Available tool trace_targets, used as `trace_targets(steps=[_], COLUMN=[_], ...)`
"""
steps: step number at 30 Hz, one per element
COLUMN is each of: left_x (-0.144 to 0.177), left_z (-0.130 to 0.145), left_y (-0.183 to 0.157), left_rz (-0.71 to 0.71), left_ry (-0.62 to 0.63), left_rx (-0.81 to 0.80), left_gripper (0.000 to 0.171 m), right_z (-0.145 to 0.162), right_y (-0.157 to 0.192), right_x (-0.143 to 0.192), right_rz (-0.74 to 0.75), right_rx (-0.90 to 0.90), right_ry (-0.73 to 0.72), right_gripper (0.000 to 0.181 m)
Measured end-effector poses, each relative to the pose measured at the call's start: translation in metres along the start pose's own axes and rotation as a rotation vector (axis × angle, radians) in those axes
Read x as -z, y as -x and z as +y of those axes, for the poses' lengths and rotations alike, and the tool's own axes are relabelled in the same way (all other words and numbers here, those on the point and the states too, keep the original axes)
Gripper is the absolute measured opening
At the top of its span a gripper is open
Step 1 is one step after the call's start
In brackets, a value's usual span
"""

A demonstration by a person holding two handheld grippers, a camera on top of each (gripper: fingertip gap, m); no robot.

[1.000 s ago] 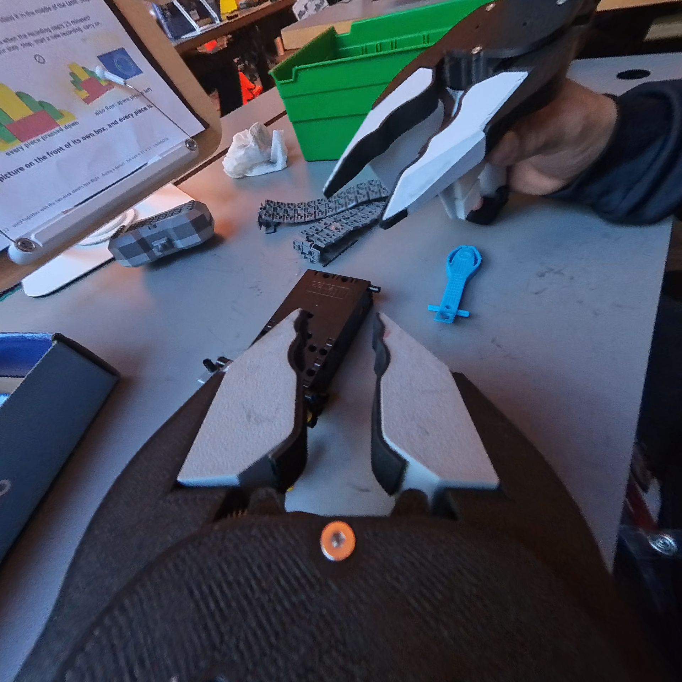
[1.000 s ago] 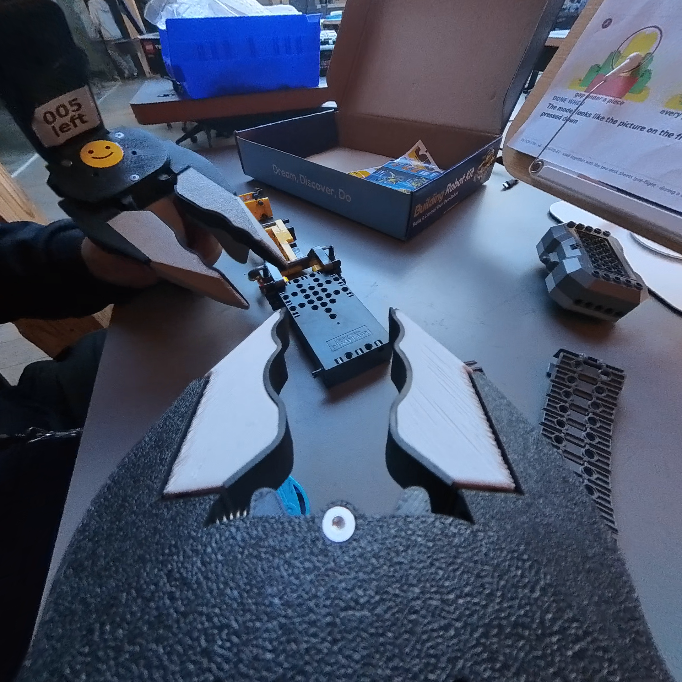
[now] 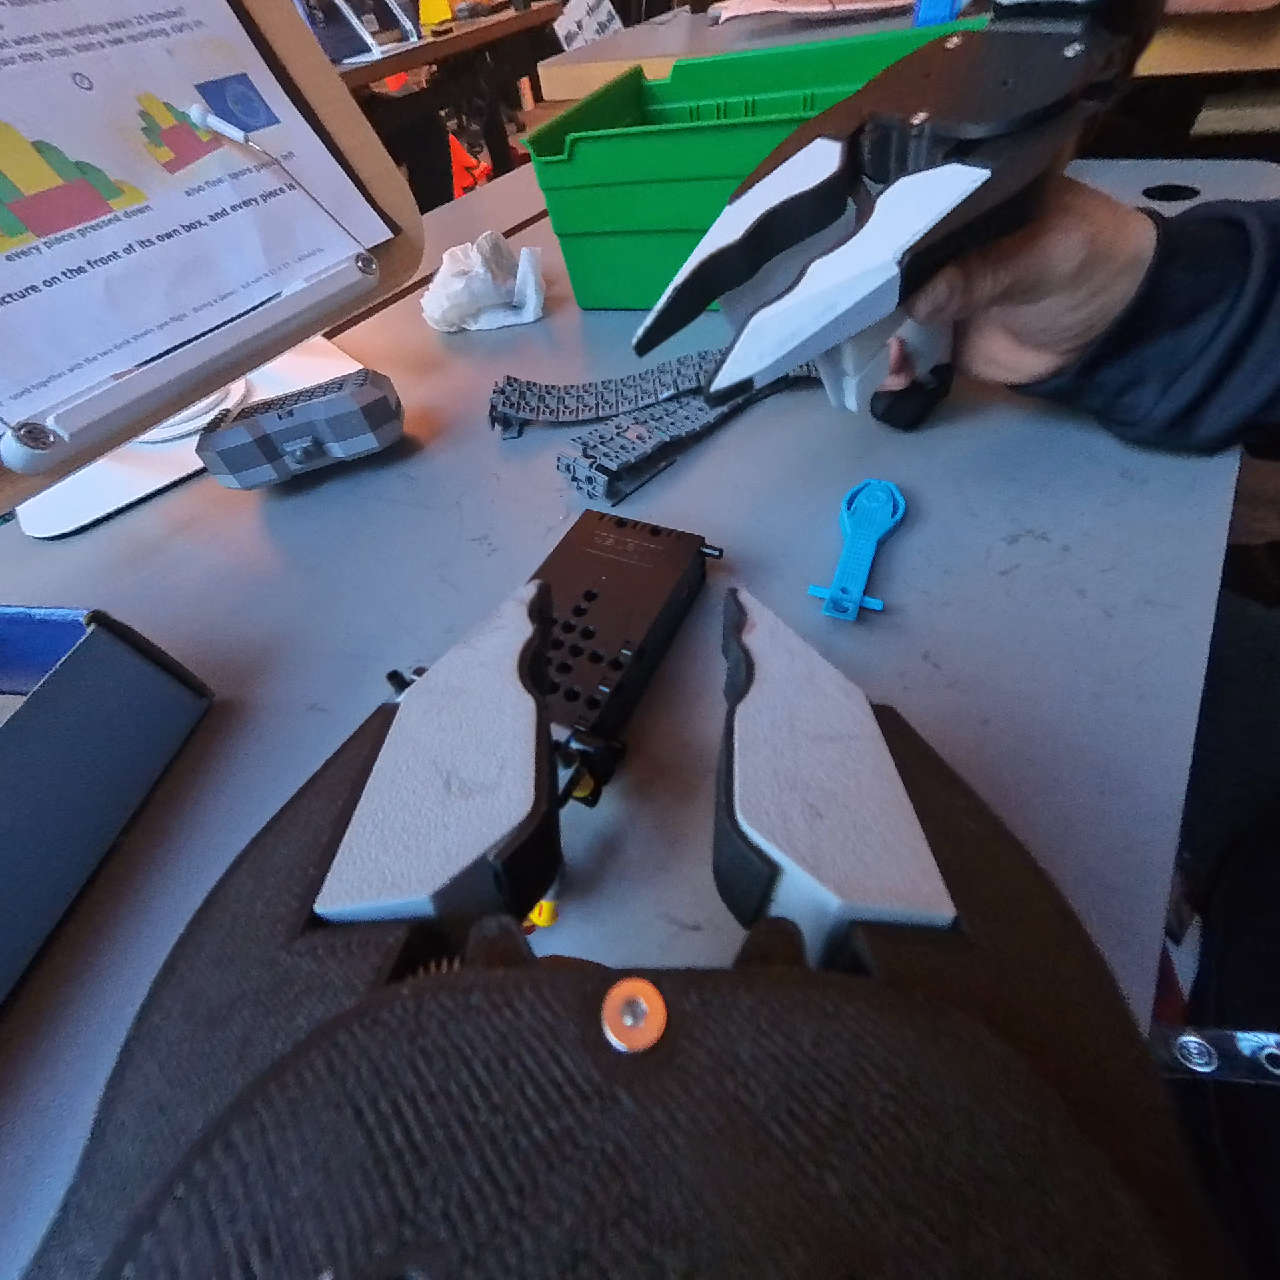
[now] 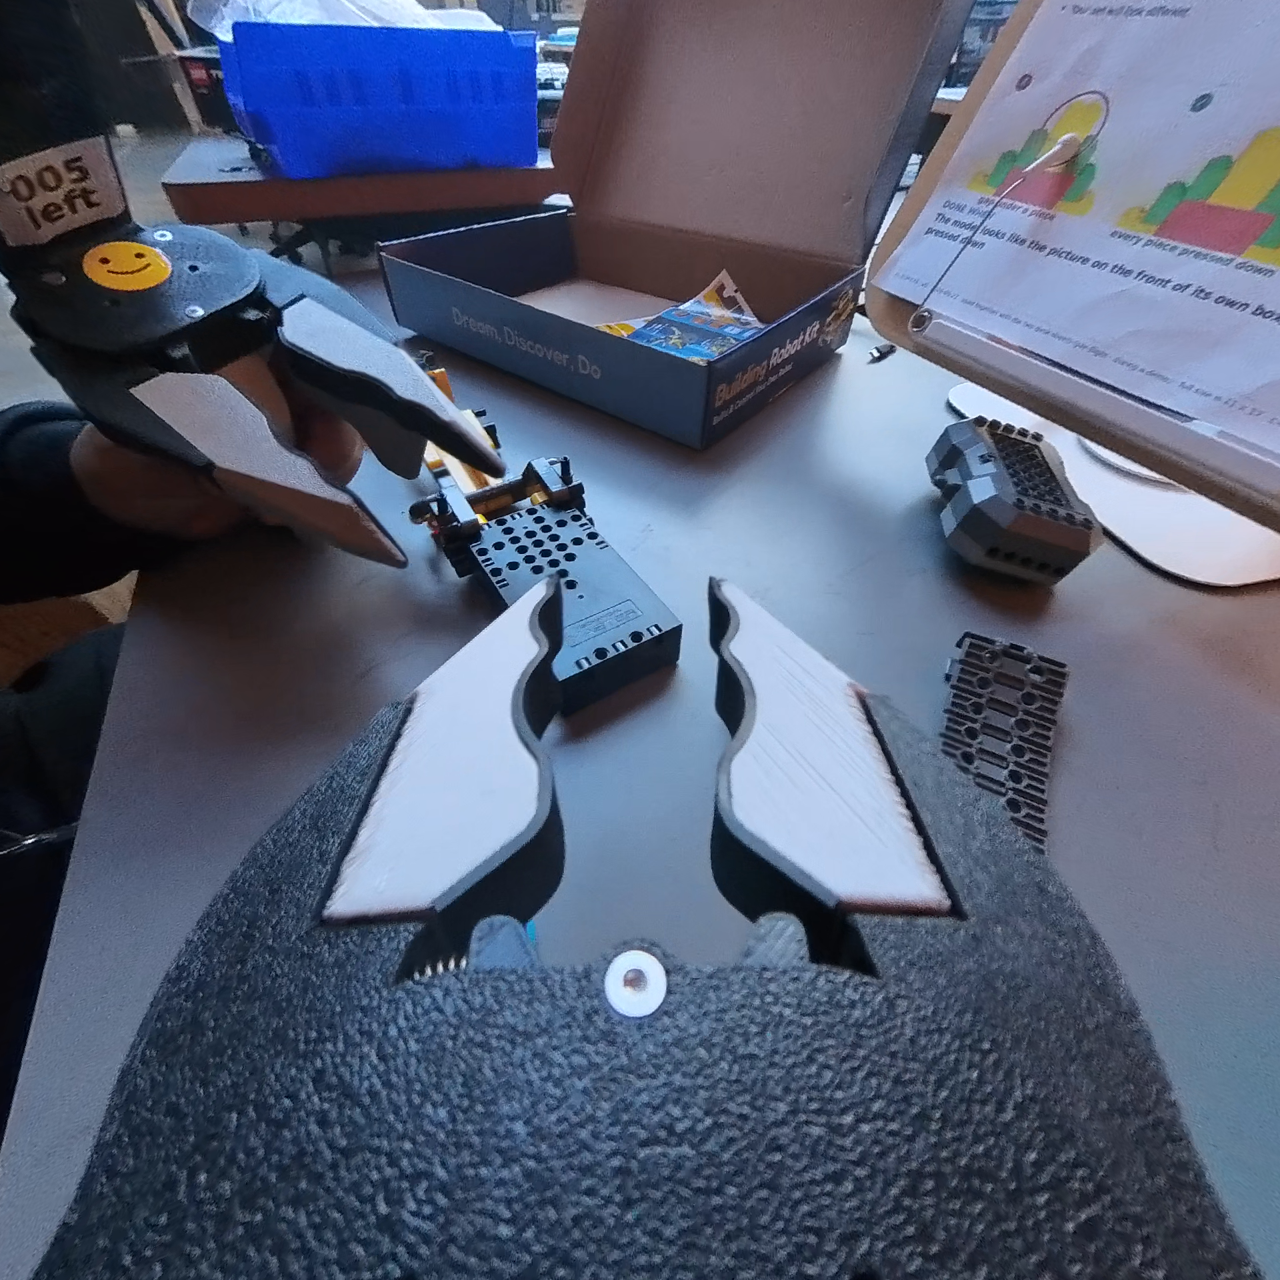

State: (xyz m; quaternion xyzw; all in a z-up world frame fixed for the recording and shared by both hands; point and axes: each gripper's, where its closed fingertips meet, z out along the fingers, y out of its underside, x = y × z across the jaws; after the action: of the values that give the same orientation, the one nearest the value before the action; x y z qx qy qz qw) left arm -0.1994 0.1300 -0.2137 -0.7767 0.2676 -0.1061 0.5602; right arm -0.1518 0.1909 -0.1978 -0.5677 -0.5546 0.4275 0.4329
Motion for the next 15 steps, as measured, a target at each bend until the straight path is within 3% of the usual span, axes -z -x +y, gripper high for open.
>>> trace_targets(steps=[8,15], left_x=[-0.003,-0.003], left_z=[0.003,0.003], left_y=[-0.010,-0.011], left_rz=[0.025,0.040], left_ry=[0.023,0.029], left_rx=[-0.071,-0.064], left_gripper=[0.042,0.038], right_z=[0.007,0.029], right_y=[0.030,0.022], right_x=[0.013,0.027], right_rz=[-0.190,-0.190], right_rx=[0.058,0.107], right_ry=[0.063,0.148], right_gripper=[0.033,0.026])
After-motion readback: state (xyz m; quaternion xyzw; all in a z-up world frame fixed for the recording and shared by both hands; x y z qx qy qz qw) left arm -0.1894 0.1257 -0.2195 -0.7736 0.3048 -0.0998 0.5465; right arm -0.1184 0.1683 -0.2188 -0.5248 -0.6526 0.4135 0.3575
